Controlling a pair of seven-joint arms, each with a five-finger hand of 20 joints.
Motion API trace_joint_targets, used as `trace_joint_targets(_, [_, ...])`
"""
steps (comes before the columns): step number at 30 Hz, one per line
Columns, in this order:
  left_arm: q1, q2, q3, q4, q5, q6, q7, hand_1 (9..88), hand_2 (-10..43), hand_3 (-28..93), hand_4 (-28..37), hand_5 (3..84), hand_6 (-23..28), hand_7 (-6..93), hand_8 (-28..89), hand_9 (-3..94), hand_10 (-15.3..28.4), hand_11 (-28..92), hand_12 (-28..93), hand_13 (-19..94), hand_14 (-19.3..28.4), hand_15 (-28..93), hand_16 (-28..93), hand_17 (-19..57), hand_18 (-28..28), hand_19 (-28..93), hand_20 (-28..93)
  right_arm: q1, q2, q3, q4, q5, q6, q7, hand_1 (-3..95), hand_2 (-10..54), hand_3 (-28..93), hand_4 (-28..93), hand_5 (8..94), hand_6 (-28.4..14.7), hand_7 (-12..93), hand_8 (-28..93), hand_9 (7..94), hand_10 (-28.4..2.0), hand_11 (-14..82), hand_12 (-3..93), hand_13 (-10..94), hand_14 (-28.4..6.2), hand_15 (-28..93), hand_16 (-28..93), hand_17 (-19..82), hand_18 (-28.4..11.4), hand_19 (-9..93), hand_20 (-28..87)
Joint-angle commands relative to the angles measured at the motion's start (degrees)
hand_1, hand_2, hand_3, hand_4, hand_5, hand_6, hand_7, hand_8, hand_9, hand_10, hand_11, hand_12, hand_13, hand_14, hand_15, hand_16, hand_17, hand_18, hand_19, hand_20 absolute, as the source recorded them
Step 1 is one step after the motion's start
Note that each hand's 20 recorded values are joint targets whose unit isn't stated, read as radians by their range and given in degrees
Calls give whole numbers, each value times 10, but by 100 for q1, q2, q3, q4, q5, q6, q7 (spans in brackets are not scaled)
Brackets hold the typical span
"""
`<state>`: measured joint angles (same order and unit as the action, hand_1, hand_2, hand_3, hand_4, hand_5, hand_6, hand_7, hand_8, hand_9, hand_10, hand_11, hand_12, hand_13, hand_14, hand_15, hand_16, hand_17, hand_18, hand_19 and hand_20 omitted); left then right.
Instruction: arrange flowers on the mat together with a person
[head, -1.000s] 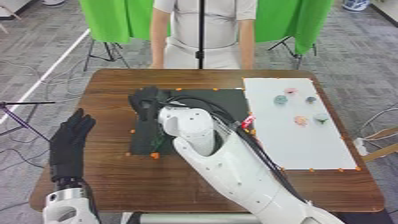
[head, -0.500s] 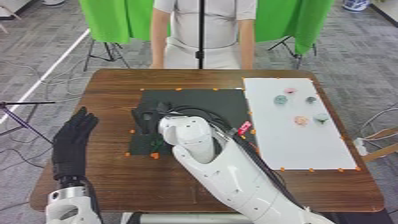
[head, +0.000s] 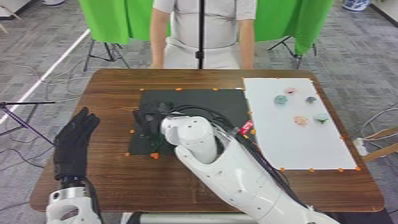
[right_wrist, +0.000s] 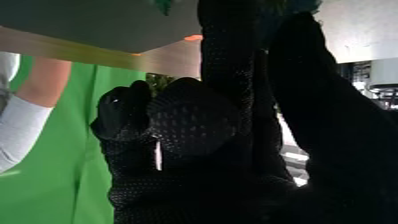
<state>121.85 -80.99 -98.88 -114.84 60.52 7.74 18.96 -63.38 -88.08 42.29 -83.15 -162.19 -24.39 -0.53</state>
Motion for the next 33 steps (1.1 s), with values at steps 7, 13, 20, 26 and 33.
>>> trace_joint_targets(7, [151,-29,3,12,41,-62,-114,248,-56,673,-214,435,56,61,-53,402,123,135,163,358,144,102,21,112,77,27,202,410,542,362,-1214,1471,-147,692,456,-95,666,-269,581,42,178,-132,873,-91,179,286,880,-11,590,387,456,-201,877,450])
trace_joint_targets(13, [57,-37,12,40,88,-185,-133,248,-57,672,-212,435,56,62,-54,401,123,135,163,358,143,102,21,112,76,27,202,-22,1138,1084,-2286,2749,850,1369,428,-95,679,-252,582,32,174,-124,859,-96,206,241,874,-17,589,382,449,-203,872,452])
trace_joint_targets(20, [65,-54,-36,-58,160,-280,-101,250,-59,671,-212,435,56,62,-53,404,124,136,164,359,143,103,21,112,76,27,202,-2083,1870,3437,-3613,6268,1742,1267,284,-32,683,-182,641,2,158,-104,772,-152,188,209,740,-110,387,300,306,-204,675,411])
trace_joint_targets(26, [5,-69,85,-97,186,-410,-46,251,-60,670,-209,436,56,62,-53,410,124,138,163,360,144,103,20,112,77,27,202,-4311,1363,5242,-3980,9485,2006,557,167,37,685,-167,522,-30,106,-82,562,-181,80,162,494,-168,155,242,213,-166,334,319])
trace_joint_targets(33, [-173,4,468,-66,263,-734,-138,254,-61,668,-205,437,55,62,-53,415,124,139,162,365,144,106,21,109,83,27,202,-5780,831,5444,-4082,9774,2365,-600,80,50,727,-180,373,-12,67,-73,382,-163,32,119,271,-134,53,185,149,-143,88,262])
